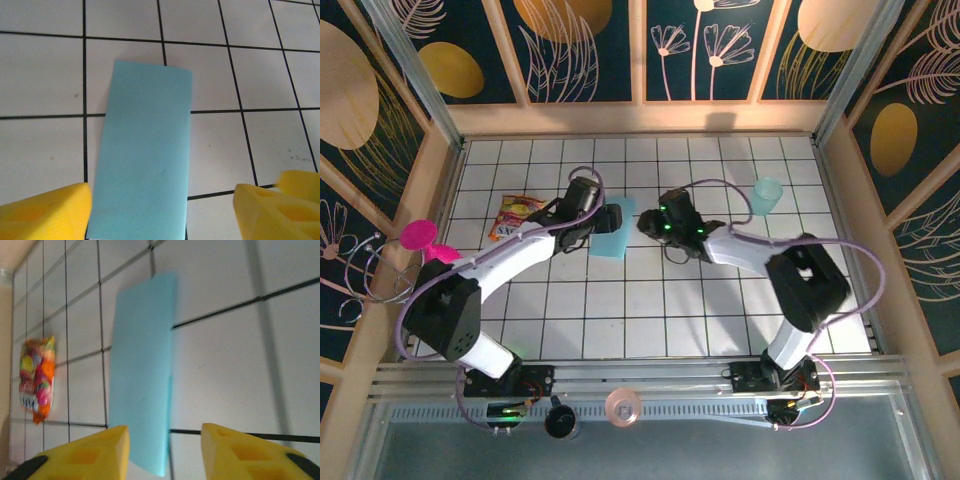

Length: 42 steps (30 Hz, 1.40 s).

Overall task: Fold a paper plane with a square sheet of paper (pick it up from the middle)
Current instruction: Turn over the paper at the center of the table, then move the paper to the center of the table.

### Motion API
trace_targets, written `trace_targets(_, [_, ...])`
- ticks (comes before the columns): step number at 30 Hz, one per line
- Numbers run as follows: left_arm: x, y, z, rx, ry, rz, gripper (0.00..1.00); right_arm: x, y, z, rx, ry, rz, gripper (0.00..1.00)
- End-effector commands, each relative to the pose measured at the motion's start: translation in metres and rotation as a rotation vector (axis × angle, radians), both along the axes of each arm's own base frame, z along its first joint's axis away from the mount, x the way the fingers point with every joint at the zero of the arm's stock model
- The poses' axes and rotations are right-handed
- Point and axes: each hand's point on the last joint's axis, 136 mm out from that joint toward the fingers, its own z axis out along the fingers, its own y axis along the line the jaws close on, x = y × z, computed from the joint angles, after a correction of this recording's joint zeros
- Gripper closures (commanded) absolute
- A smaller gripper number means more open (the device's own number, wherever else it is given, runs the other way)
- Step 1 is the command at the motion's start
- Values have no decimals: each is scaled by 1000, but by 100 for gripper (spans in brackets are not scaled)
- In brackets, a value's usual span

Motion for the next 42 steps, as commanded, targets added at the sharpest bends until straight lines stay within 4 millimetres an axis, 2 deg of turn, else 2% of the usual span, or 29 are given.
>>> trace_targets(1, [-6,25,-9,-19,-1,90,19,9,51,10,132,-4,96,64])
trace_targets(4, [-12,47,-18,-45,4,152,10,14,74,-4,131,28,130,67])
trace_targets(8, [-12,61,-22,-86,2,181,2,20,85,-19,135,59,138,67])
trace_targets(12, [-9,66,-31,-146,41,218,1,22,89,-39,97,102,146,67])
trace_targets(16, [-6,63,-39,-198,87,217,1,19,87,-54,78,149,158,65])
trace_targets(23, [-2,54,-45,-214,115,187,1,4,63,-79,20,220,160,64])
trace_targets(26, [-3,39,-46,-239,131,95,1,-8,46,-86,-20,232,204,64])
trace_targets(29, [-5,30,-47,-258,146,41,1,-24,20,-93,-75,243,254,65])
trace_targets(31, [-6,24,-47,-271,155,11,1,-32,2,-89,-109,216,282,65])
trace_targets(34, [-5,15,-47,-313,170,-22,1,-35,-11,-77,-130,179,286,64])
trace_targets(39, [-10,-6,-49,-432,217,-74,2,-18,0,-33,-4,99,193,62])
trace_targets(42, [-18,-14,-53,-488,256,-91,2,-8,-9,-19,70,67,70,61])
